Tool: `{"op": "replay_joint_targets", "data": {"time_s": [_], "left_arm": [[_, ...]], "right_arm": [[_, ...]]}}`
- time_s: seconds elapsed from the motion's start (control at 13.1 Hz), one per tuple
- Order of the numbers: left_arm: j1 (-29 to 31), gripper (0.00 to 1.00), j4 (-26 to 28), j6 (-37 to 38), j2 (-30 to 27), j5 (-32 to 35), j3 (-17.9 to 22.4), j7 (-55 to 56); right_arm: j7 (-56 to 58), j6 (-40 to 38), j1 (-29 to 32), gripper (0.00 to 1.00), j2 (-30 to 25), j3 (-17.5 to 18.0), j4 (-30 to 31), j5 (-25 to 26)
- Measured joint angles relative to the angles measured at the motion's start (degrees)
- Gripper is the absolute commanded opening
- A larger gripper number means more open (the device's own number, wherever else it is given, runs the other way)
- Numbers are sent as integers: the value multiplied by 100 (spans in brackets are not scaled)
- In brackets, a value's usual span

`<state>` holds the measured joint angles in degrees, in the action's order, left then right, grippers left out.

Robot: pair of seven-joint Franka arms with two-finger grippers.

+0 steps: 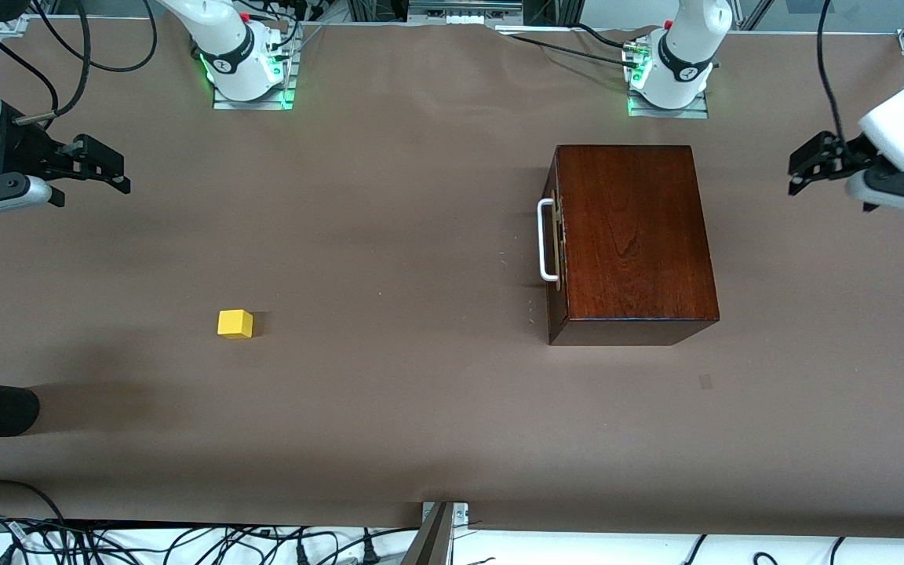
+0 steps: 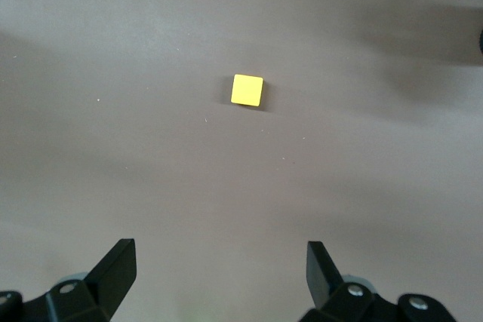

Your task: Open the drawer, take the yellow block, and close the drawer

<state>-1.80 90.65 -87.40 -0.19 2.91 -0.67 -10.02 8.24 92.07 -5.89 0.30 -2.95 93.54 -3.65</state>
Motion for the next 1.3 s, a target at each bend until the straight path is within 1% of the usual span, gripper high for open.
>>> {"op": "replay_joint_targets", "data": {"time_s": [0.23, 0.38, 0.84, 1.3], "left_arm": [[-2, 100, 150, 5, -9, -2, 87, 737], [-36, 100, 203, 48, -9, -2, 78, 943], [-261, 100, 211, 67, -9, -2, 64, 1006], [-291, 100, 210, 38, -9, -2, 65, 1018]], "right_arm": [[0, 0, 0, 100, 0, 0, 0, 0], [0, 0, 0, 100, 0, 0, 0, 0], [0, 0, 0, 100, 0, 0, 0, 0], [1, 0, 0, 100, 0, 0, 0, 0]]}}
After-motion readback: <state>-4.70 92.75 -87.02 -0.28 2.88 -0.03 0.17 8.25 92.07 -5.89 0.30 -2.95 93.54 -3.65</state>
